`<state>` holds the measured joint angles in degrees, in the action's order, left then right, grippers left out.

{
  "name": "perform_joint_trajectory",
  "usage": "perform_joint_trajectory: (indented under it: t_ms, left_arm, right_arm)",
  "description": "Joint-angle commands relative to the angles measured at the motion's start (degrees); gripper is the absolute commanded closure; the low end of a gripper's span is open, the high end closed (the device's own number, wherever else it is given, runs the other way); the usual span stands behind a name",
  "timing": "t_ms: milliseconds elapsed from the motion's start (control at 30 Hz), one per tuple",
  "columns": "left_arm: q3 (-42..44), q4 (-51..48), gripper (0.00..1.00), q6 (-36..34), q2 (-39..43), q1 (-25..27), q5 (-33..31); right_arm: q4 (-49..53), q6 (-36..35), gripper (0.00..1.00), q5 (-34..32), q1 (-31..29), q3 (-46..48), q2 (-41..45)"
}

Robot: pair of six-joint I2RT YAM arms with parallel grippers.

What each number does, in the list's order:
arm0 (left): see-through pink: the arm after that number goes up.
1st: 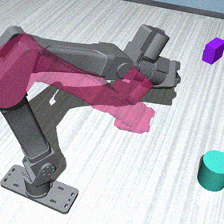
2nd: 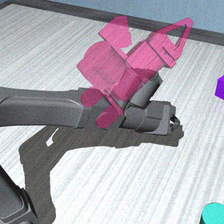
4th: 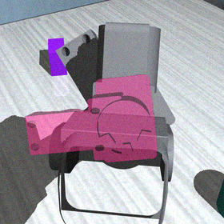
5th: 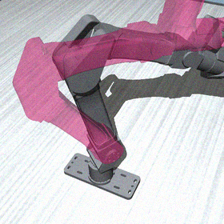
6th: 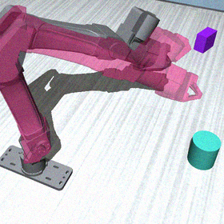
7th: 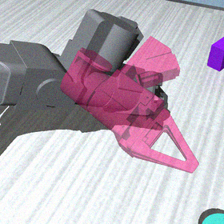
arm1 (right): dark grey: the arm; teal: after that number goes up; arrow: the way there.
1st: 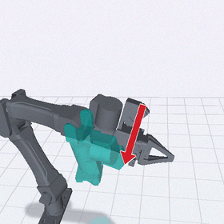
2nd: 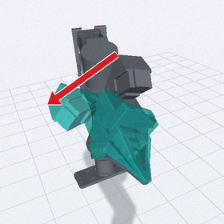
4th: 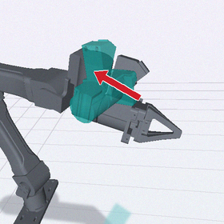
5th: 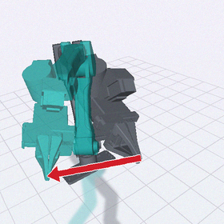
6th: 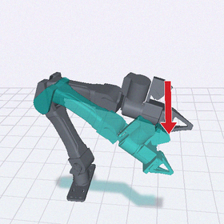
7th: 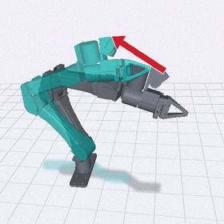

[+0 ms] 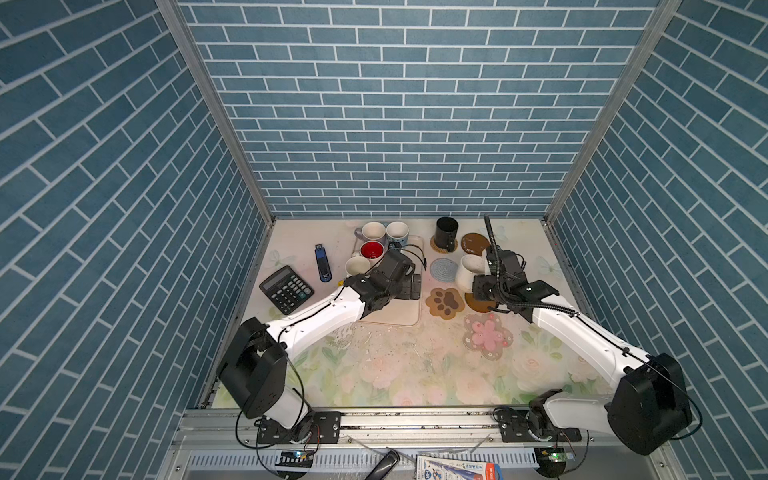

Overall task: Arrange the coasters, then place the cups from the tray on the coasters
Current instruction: 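Carry the speckled mug with the right gripper over the brown wooden coaster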

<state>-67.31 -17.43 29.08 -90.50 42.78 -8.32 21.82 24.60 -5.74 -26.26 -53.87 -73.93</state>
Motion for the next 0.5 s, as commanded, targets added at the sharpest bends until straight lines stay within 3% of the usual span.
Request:
perform_joint_trajectory:
  t_ms: [0, 467]
  left_arm:
    - [-3.1, 1.6, 0.01, -1.5, -3.3, 0.3, 1.4]
    - [-12.9, 6.7, 0.01, -3.2, -15.1, -5.2, 7.3]
  right_arm:
    - [-6.1, -1.3, 1.0, 0.4, 2.2, -1.2, 0.5]
    - [-10.0, -5.7, 1.0, 1.4, 9.1, -14.7, -13.2]
